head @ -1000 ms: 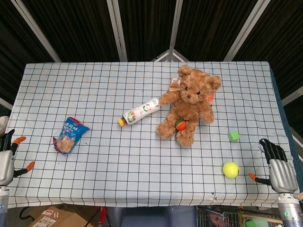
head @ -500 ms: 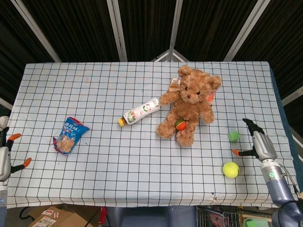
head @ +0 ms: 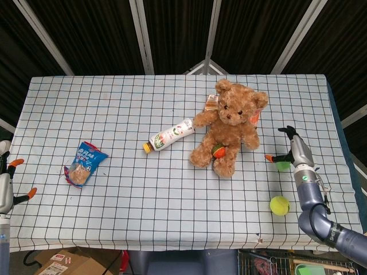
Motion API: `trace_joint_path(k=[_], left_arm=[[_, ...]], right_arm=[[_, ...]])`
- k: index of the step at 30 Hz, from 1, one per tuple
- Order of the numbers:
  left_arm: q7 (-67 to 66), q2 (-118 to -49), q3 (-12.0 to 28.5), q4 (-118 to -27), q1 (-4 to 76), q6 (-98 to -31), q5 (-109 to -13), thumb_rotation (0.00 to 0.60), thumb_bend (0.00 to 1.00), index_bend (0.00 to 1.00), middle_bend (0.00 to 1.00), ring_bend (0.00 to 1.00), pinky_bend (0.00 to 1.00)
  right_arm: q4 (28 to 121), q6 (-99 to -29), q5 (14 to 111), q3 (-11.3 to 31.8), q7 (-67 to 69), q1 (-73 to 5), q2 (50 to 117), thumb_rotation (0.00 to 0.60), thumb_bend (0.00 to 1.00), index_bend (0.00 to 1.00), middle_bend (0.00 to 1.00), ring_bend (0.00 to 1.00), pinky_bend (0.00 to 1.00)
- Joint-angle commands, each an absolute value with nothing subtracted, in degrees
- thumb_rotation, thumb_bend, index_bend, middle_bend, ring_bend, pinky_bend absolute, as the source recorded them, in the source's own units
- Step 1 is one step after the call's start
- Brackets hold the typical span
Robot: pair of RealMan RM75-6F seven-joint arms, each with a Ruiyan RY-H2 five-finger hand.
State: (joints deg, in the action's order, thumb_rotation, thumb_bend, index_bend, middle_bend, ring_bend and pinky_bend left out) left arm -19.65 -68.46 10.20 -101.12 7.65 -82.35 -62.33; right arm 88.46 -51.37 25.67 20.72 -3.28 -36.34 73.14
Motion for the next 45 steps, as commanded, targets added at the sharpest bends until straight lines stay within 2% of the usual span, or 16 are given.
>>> trace_joint_path(k=[1, 15, 24, 39, 45], left_arm=[[-19.6, -68.6, 10.5, -100.9, 8.0, -81.9, -61.7, 0.6, 0.28, 0.24, 0.0, 0.0, 0.0], [-19.8, -69.2, 11.2, -99.3, 9.9, -79.3, -59.1, 0.6, 0.29, 0.24, 0.0, 0.0, 0.0], [-19.1, -68.8, 11.0, -99.2, 10.1, -79.0, -58.9, 0.6, 0.29, 0.24, 0.0, 0.0, 0.0], [-19.2, -68.8, 10.9, -99.0, 10.3, -79.8, -58.3, 0.6, 0.29, 0.24, 0.0, 0.0, 0.0], [-19.3, -68.9, 10.8, -99.0, 10.4, -79.9, -58.2, 0.6, 0.29, 0.24, 0.0, 0.0, 0.0]], right_arm=[[86.3, -52.2, 22.8, 21.0, -6.2, -39.0, 75.6, 0.6, 0.11, 0.21, 0.0, 0.0, 0.0], [80.7, -56.5, 11.1, 22.4, -15.5, -46.2, 83.4, 0.6, 0.11, 0.3, 0.0, 0.0, 0.0], [78.4, -58.0, 8.0, 24.3, -18.3, -48.0, 86.0, 0.6, 0.11, 0.34, 0.0, 0.0, 0.0], [74.0, -57.4, 6.4, 26.4, -20.7, -48.6, 88.4, 0.6, 0.11, 0.51, 0.0, 0.0, 0.0], [72.9, -57.0, 6.3, 27.0, -21.1, -48.6, 89.1, 0.6, 0.11, 0.62, 0.0, 0.0, 0.0]])
